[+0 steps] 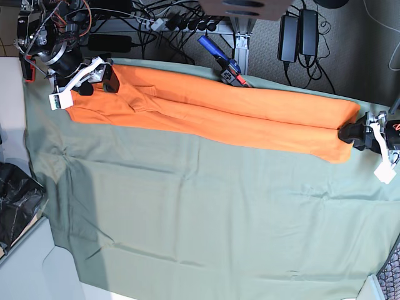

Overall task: Fold the T-shirt properly
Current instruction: 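Fold the long edge over, making a narrow orange strip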

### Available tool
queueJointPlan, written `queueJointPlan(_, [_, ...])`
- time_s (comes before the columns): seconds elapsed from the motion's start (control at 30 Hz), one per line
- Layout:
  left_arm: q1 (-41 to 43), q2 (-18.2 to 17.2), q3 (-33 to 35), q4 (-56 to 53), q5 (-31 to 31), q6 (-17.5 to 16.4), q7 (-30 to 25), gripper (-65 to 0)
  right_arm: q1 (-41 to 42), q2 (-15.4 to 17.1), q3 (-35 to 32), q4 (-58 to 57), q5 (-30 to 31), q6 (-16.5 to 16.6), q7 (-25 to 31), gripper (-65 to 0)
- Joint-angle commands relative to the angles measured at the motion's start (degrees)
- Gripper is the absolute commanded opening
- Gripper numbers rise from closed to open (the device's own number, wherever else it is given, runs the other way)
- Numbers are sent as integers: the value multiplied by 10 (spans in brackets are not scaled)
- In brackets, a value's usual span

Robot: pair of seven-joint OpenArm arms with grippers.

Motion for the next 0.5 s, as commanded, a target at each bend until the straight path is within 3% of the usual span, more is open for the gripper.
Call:
queueJointPlan(0.0, [-5,-2,-2,3,-7,-5,4,-237,1,9,7,8,9,60,11,-207])
queueJointPlan(0.47, [24,25,-2,4,-83,-5,28,-238,1,9,7,8,9,60,13,-207])
